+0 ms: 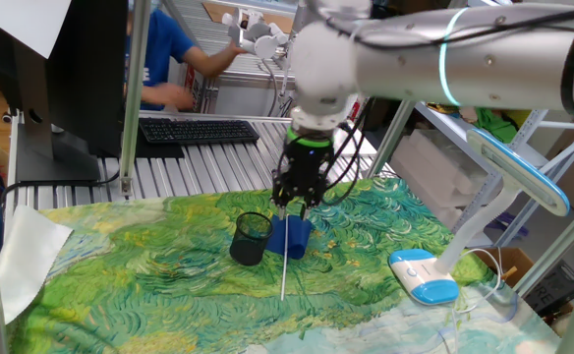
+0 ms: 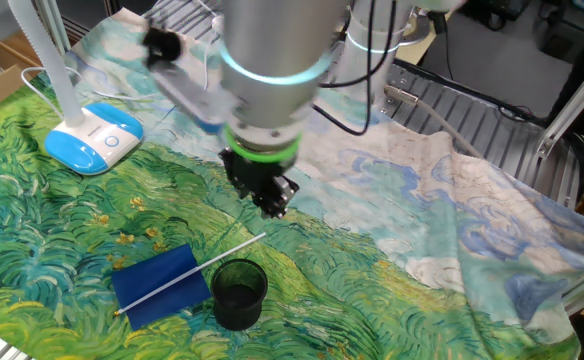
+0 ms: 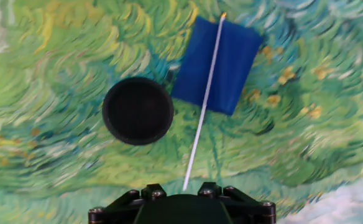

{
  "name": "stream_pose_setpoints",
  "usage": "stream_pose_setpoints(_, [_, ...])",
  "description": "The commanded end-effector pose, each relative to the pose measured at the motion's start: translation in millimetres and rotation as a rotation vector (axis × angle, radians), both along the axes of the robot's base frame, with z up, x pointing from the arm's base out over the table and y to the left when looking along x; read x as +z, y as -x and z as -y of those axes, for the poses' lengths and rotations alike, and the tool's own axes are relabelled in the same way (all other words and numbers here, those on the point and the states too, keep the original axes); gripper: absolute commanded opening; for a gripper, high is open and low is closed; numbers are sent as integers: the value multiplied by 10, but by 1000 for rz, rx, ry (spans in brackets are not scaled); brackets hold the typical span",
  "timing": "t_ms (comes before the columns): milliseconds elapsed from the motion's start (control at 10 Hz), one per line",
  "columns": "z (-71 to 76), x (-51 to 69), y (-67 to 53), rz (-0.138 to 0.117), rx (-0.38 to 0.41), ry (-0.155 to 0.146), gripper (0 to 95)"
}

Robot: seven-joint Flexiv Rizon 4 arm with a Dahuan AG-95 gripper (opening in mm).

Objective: Wave the flag

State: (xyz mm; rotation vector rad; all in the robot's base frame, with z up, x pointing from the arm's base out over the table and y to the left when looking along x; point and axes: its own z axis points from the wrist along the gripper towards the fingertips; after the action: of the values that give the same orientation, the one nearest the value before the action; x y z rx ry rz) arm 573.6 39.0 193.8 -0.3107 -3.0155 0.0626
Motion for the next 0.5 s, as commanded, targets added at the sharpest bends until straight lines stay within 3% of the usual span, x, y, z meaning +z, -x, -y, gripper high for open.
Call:
stream_pose_setpoints(100, [-16, 30, -11, -321, -249, -175, 380])
stream_pose_setpoints(200, [-16, 30, -11, -324, -262, -169, 380])
stream_pose_setpoints(400, [-19, 34, -8, -375, -295, -153, 380])
stream_pose_setpoints(500, [-19, 34, -8, -381, -304, -148, 380])
